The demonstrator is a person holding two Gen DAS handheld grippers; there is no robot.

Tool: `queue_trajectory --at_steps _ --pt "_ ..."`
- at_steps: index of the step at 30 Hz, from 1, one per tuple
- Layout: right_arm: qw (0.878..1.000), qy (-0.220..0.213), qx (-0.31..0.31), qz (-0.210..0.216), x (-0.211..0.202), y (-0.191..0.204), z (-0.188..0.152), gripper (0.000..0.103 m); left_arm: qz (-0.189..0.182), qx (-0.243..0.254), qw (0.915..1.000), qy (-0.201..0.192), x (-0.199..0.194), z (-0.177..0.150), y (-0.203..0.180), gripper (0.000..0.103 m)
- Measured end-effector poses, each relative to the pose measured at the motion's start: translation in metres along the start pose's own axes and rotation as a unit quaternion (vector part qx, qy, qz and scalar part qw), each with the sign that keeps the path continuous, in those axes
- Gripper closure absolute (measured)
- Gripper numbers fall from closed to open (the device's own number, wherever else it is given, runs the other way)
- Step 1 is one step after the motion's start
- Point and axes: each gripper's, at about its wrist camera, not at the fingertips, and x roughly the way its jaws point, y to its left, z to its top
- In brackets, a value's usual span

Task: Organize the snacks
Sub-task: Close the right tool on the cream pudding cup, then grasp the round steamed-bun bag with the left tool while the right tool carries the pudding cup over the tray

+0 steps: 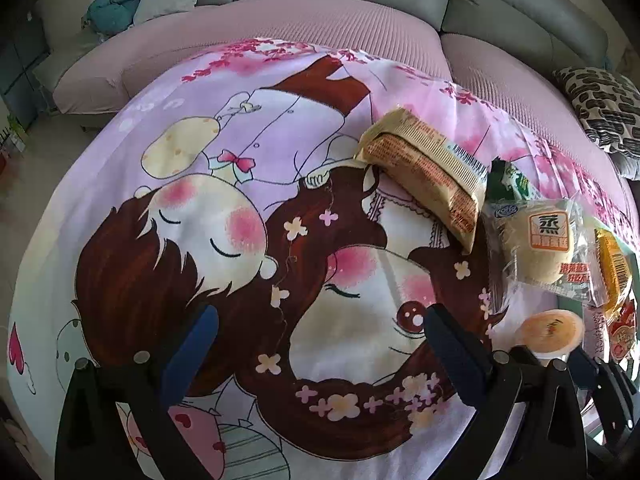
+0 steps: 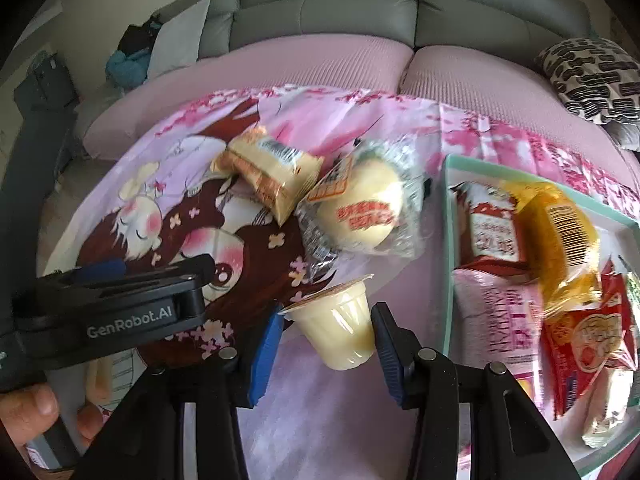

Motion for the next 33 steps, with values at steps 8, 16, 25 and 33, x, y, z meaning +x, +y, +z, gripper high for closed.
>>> queue_trajectory --at_steps 8,16,25,33 --pt "0.999 -0.038 0.022 -0.001 -0.029 -0.016 0.007 0.054 -0.023 0.003 0.9994 -0.025 -0.014 0.002 -0.011 0.001" --pt "0.996 -0.071 0.052 -0.016 -0.056 -0.046 0.009 0.055 -0.068 0.014 0.9962 -0.052 -0.024 0.009 -0.041 0.001" --pt "0.991 -0.086 0.099 -0.038 -0.071 -0.086 0.003 0.055 -0.135 0.024 0.9874 -0.078 -0.031 0.020 -0.076 0.001" --pt "0.988 -0.090 0.117 -0.041 -0.077 -0.106 0.000 0.055 -0.156 0.038 0.9850 -0.065 -0.018 0.024 -0.105 0.006"
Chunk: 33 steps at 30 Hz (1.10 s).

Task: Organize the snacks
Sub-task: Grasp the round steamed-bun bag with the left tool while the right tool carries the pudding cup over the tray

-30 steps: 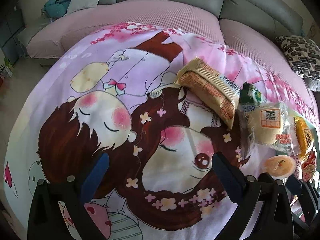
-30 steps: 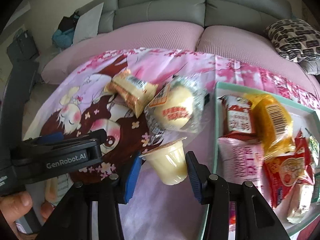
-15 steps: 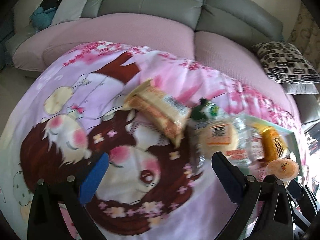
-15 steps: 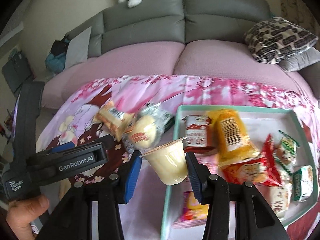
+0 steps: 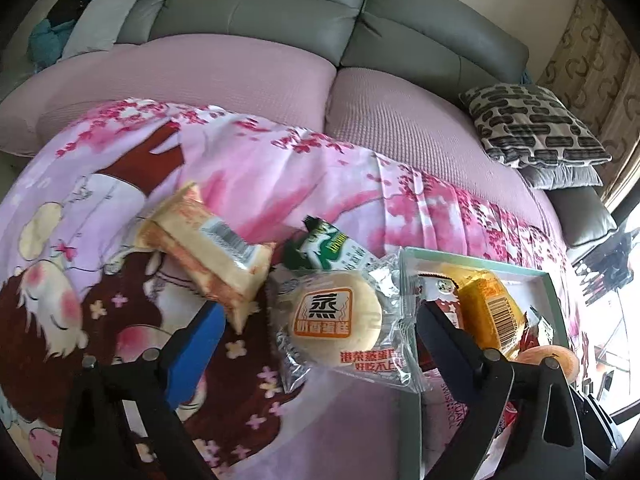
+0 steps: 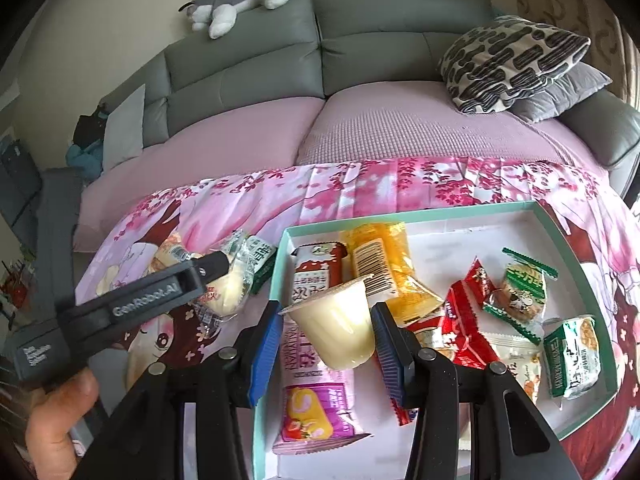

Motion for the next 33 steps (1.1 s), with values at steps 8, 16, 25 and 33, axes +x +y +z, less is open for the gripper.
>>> queue_trajectory --at_steps 8,16,25,33 --pt "1.000 0.002 0.018 -0.004 0.002 -0.012 0.000 0.055 -0.014 -0.005 0.9998 0.014 0.018 0.001 -0.006 0.006" --pt "1.000 0.004 0.022 -0.004 0.003 -0.016 -0.001 0.055 -0.011 -0.008 0.9997 0.019 0.026 -0.002 -0.007 0.006" --pt "1.000 0.004 0.022 -0.004 0.003 -0.016 -0.001 0.055 -0.013 -0.004 0.9999 0.008 0.017 -0.001 -0.011 0.024" --pt "1.000 0.004 0.021 -0.005 0.004 -0.015 -0.002 0.055 -0.025 -0.022 0.9994 0.000 0.009 -0.002 -0.006 0.037"
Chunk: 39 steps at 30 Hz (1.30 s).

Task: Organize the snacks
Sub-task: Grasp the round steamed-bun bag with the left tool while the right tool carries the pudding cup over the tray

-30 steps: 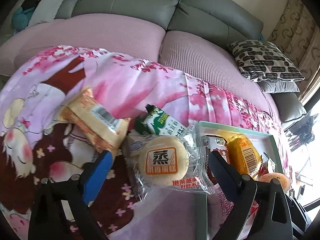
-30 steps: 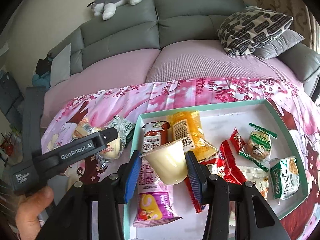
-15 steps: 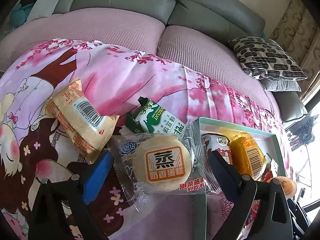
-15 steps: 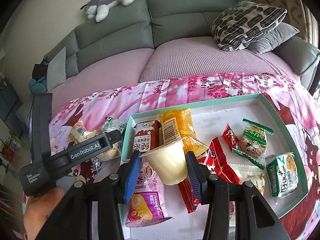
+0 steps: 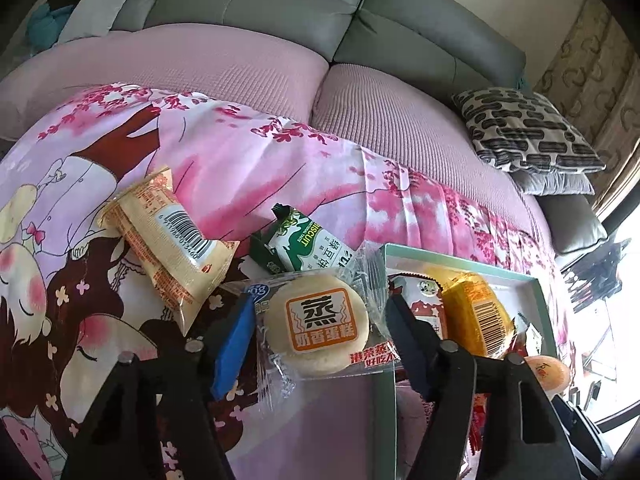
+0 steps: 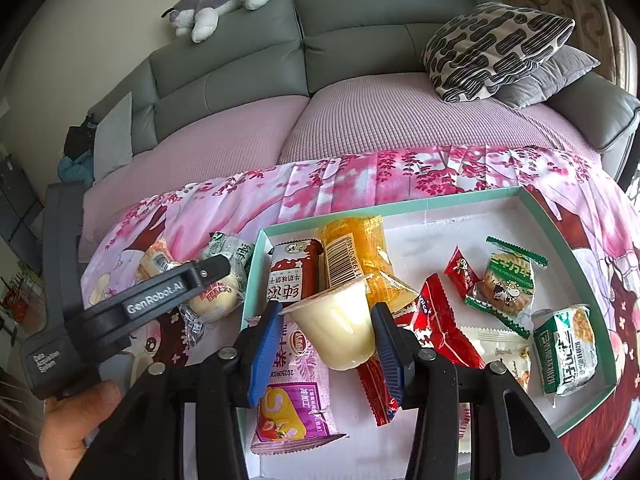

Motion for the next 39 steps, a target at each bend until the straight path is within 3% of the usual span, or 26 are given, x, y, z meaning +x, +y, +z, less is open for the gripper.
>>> queue_trajectory --at_steps 7,11,21,24,31,33,39 --pt "1.000 0.001 -0.004 -0.001 0.001 0.001 -0.001 0.055 -0.026 -0.039 0.9989 0.004 -0.001 -0.001 0.011 0.035" --pt "1.000 0.001 -0.004 -0.001 0.001 0.001 -0.001 0.055 -0.034 -0.044 0.9985 -0.002 -0.004 0.002 0.011 0.023" --pt "1.000 0.003 -0.001 -0.002 0.002 -0.002 -0.001 0.055 -0.013 -0.012 0.9995 0.027 0.013 -0.003 -0.002 0.012" --pt "1.000 0.003 0.000 -0.002 0.002 -0.003 0.000 0.055 0.004 -0.004 0.9993 0.037 0.020 -0.007 -0.004 0.012" --pt "1.000 0.003 0.001 -0.002 0.002 -0.004 0.000 0.055 0.004 -0.016 0.9994 0.032 0.018 -0.006 0.002 0.013" --pt "1.000 0.002 0.002 -0.001 0.002 -0.005 0.000 0.055 0.002 -0.019 0.9994 0.028 0.015 -0.006 0.003 0.031" --pt "1.000 0.000 0.003 -0.003 0.001 -0.006 0.000 0.055 0.009 -0.016 0.9996 0.022 0.008 -0.004 0.003 0.036"
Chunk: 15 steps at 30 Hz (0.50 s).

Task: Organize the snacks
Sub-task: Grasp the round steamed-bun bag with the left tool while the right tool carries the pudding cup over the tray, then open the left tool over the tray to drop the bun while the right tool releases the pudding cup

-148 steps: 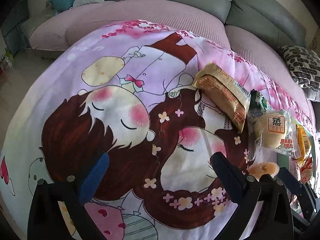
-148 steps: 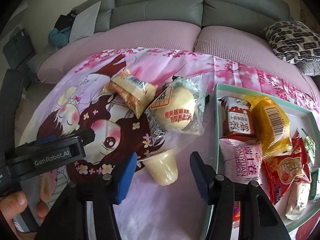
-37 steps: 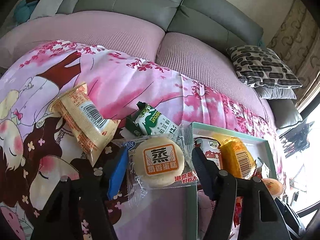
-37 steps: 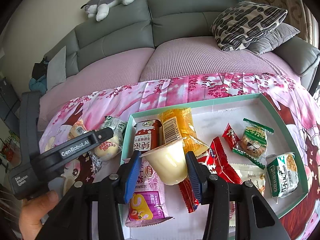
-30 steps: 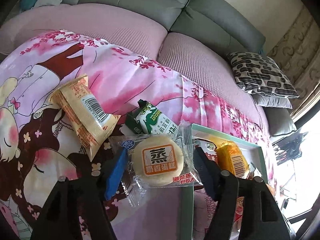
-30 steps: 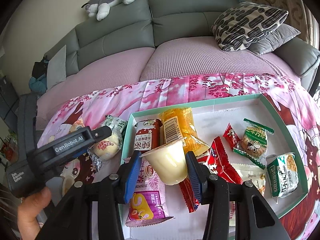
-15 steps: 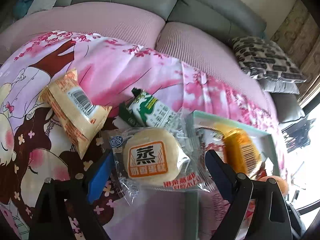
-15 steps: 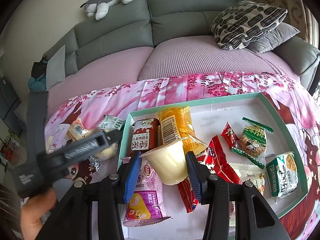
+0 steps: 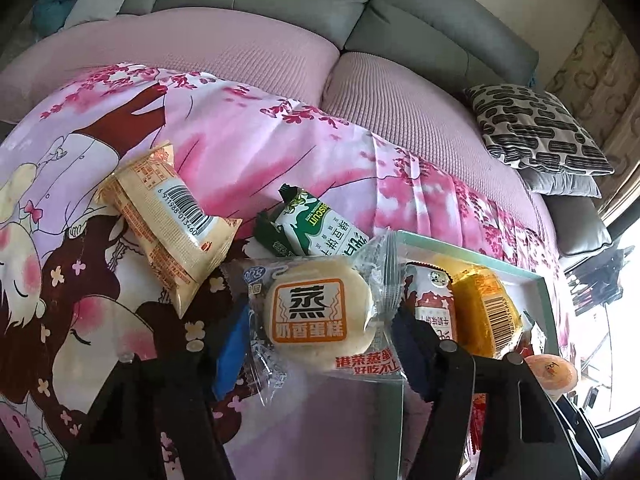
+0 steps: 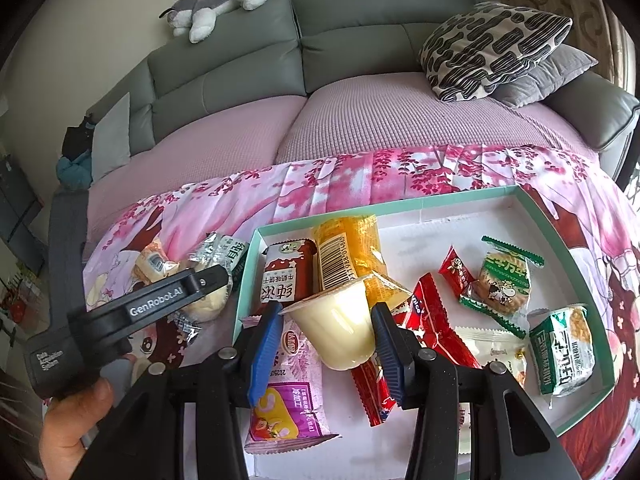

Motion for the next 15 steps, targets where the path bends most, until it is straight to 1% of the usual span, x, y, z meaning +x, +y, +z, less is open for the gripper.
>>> queue_trajectory --at_steps 3,10,15 --pt "1.000 -0.005 0.001 0.001 -0.003 -0.001 0.001 0.055 -0.003 0.003 1.0000 -0.006 -0.006 0.001 -0.002 0.036" --pt "1.000 -0.024 0.013 -0.005 -0.015 -0.009 0.005 0.055 -0.019 0.022 0.9989 -0.037 -0.032 0.006 -0.017 0.036" --pt "0.998 -0.033 0.037 -0.023 -0.023 -0.031 0.006 0.055 -0.037 0.047 0.9973 -0.041 -0.040 0.003 -0.036 0.036"
